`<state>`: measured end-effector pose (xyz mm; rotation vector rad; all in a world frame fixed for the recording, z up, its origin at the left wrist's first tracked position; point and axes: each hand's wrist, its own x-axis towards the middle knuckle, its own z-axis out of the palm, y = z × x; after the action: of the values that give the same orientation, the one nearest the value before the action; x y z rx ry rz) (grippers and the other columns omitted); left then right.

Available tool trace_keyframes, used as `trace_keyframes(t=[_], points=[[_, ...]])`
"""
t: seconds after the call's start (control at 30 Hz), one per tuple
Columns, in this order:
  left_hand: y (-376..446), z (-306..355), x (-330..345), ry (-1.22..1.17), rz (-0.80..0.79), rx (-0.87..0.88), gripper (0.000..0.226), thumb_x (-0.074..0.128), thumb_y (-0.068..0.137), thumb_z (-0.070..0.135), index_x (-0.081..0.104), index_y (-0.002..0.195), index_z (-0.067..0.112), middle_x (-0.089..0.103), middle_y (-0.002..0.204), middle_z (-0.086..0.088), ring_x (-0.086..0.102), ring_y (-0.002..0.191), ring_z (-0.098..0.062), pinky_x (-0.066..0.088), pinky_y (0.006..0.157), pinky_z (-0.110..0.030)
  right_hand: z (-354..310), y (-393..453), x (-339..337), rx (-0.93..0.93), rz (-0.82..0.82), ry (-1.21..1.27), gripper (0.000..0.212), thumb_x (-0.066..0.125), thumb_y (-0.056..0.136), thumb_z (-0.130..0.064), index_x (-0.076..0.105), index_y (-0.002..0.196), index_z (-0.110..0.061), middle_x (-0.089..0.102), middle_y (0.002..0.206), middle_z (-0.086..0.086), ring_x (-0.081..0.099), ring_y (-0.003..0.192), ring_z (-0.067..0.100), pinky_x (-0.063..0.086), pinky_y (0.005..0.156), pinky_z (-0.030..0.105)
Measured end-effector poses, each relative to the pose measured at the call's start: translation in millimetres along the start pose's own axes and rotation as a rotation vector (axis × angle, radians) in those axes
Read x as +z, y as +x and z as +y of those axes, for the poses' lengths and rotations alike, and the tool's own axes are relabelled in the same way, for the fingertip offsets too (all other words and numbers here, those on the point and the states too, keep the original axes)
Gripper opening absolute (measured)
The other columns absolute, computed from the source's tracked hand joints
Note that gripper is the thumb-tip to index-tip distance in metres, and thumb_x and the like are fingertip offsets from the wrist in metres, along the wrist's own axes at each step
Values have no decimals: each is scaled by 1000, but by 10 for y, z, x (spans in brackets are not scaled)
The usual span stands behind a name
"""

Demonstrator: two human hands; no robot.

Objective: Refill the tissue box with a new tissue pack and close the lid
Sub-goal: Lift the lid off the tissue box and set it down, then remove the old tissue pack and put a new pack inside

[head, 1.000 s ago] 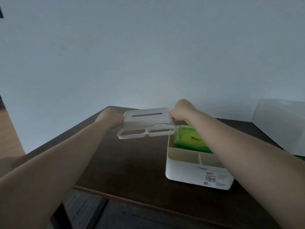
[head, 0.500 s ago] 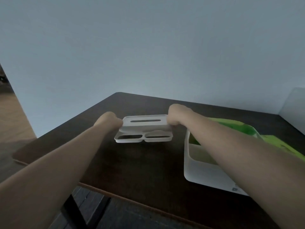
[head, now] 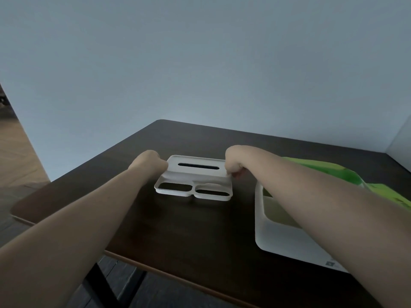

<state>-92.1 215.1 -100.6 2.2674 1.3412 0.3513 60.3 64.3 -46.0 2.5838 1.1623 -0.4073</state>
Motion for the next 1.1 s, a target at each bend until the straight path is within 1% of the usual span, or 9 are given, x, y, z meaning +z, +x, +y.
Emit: trace_keyframes(t=[0.13, 0.27, 0.33, 0.43, 0.53, 0.7, 0.83, 1.0, 1.1], points=[[-75, 23, -38, 29, 45, 2, 6, 48, 77, 15, 48, 73, 11, 49, 75, -5, 41, 66, -24, 30, 55, -28, 26, -81, -16, -3, 72, 62, 38, 39, 93, -9, 57, 59, -8, 61, 68, 4, 56, 61, 20, 52, 90, 36], [-191, 178, -168, 31, 83, 32, 9, 49, 81, 18, 56, 81, 12, 56, 81, -3, 49, 71, -23, 38, 62, -29, 103, -221, -128, -71, 202, 272, 25, 51, 91, -12, 56, 67, -7, 63, 77, 7, 58, 65, 21, 51, 65, 28], [-250, 296, -230, 21, 88, 59, 14, 49, 82, 18, 61, 86, 10, 61, 86, -4, 53, 75, -23, 40, 65, -29, 159, -318, -205, -44, 244, 276, 25, 47, 93, -15, 61, 74, -6, 70, 90, 9, 60, 70, 24, 47, 69, 29], [-354, 533, -258, -29, 72, 123, 23, 50, 81, 18, 66, 91, 5, 68, 90, -9, 54, 74, -23, 43, 64, -29, 346, -467, -303, -17, 306, 319, 31, 45, 91, -16, 61, 67, -6, 71, 77, 7, 58, 58, 22, 49, 69, 29], [-534, 830, -226, -78, 39, 185, 17, 50, 78, 18, 64, 76, 7, 62, 77, -8, 52, 68, -23, 42, 63, -31, 620, -628, -360, 15, 332, 300, 34, 45, 89, -16, 61, 61, -6, 64, 60, 5, 54, 52, 22, 50, 69, 29], [-849, 1332, -104, -99, -25, 262, 14, 51, 81, 18, 58, 70, 13, 55, 72, -5, 47, 65, -22, 39, 59, -29, 1151, -870, -293, 89, 384, 321, 35, 47, 90, -18, 61, 60, -7, 60, 61, 6, 54, 56, 21, 47, 67, 31], [-1069, 1678, 14, -178, -105, 356, 31, 58, 86, 33, 57, 62, 13, 58, 65, -1, 50, 61, -16, 42, 64, -25, 1616, -1060, -168, 165, 461, 357, 14, 51, 87, -16, 59, 90, -5, 59, 90, 11, 55, 74, 26, 40, 59, 26], [-1315, 2020, 120, -95, -212, 401, 48, 59, 82, 55, 62, 73, 8, 65, 75, -10, 52, 60, -19, 40, 57, -24, 2120, -1294, 181, 270, 306, 350, 43, 56, 89, -27, 55, 125, -4, 60, 123, 15, 59, 102, 31, 44, 71, 28], [-1390, 2132, 189, 131, -305, 425, 62, 53, 81, 63, 69, 84, 3, 72, 91, -9, 64, 79, -23, 43, 58, -25, 2316, -1407, 417, 305, 216, 358, 64, 58, 89, -41, 43, 141, -7, 52, 140, 13, 55, 118, 30, 47, 83, 33]])
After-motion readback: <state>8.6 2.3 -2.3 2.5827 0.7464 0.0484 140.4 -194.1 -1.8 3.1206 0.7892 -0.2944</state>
